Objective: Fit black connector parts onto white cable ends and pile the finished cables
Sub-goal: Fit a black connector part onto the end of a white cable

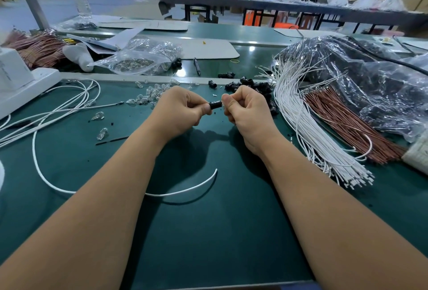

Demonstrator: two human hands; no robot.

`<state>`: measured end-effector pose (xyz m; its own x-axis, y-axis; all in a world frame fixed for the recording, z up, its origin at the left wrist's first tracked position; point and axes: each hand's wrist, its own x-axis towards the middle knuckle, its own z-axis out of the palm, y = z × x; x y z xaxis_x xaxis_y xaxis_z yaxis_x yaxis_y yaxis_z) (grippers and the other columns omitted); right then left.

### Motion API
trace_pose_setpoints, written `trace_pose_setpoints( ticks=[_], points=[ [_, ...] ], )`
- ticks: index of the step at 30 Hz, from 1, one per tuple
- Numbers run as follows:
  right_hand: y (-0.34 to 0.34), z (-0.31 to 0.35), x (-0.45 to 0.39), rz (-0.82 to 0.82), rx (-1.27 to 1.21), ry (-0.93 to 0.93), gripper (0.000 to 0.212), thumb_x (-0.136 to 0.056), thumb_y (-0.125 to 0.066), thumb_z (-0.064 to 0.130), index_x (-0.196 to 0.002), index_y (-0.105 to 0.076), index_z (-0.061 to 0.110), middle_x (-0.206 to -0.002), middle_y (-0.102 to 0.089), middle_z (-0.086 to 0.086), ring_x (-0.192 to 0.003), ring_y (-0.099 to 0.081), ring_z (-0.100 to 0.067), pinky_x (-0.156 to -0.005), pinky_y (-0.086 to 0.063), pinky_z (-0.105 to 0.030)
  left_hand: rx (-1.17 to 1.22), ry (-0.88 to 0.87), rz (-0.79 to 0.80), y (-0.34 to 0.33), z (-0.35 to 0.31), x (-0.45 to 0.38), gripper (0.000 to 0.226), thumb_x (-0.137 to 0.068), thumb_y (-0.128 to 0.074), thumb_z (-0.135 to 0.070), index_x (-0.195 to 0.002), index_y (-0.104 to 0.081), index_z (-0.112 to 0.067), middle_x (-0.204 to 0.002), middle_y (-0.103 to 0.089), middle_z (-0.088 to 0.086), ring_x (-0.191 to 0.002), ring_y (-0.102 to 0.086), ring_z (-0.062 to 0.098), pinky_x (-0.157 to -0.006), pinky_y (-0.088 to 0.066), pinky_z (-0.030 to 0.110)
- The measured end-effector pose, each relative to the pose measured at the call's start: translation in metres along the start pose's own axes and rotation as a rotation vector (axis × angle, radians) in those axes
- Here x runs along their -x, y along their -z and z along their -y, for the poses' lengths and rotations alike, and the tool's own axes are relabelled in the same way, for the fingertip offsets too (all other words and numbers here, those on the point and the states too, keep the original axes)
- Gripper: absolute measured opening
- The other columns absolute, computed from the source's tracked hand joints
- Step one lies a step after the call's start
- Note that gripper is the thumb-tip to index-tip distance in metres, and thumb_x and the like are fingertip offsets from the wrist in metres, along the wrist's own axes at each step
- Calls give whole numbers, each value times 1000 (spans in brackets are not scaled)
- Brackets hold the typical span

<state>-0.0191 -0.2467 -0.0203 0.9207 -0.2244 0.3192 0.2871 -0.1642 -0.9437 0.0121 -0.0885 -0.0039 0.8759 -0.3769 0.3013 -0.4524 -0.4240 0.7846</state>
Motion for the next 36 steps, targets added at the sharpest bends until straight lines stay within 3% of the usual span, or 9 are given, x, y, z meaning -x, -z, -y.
trace_pose_setpoints(
  ticks=[10,19,24,28,32,36],
  points=[
    [2,2,1,40,13,1,29,-95,-59,11,-69,-47,16,-58,-54,4,-51,-45,-3,-54,-39,-18,35,30,19,-1,0,-1,24,-90,-64,-13,-70,-72,-22,-46,-53,-3,-48,-41,15,-49,-34,20],
    [2,6,4,78,-60,20,27,-96,-58,12,-71,-48,16,-58,-52,6,-55,-46,-6,-56,-40,-19,151,61,40,4,-1,-1,20,-93,-61,-16,-78,-75,-15,-45,-53,-7,-43,-36,5,-44,-30,14],
    [-7,11,1,-35,-313,-94,23,-100,-51,18,-80,-56,9,-62,-58,0,-52,-50,-8,-55,-43,-20,198,84,11,2,-5,-3,20,-94,-60,-18,-81,-75,-16,-46,-53,-10,-40,-38,0,-43,-31,10],
    [-5,14,-1,-5,-515,-184,27,-104,-37,12,-95,-61,6,-67,-63,-5,-57,-56,-13,-55,-47,-21,215,117,-20,4,-2,-4,18,-93,-61,-22,-81,-75,-18,-50,-55,-7,-41,-36,2,-42,-31,12],
    [-4,11,0,17,-333,-132,23,-93,-51,-6,-100,-65,11,-72,-69,-1,-64,-60,-13,-63,-50,-22,229,105,-53,3,-2,-4,18,-93,-62,-20,-81,-75,-17,-50,-55,-6,-40,-38,0,-43,-31,10],
    [-8,8,1,-32,-155,-41,19,-84,-70,-1,-97,-65,11,-74,-71,-1,-64,-63,-10,-63,-51,-20,207,92,-48,1,-3,-3,20,-93,-62,-22,-76,-74,-22,-50,-57,-8,-41,-35,1,-43,-31,11]
  ],
)
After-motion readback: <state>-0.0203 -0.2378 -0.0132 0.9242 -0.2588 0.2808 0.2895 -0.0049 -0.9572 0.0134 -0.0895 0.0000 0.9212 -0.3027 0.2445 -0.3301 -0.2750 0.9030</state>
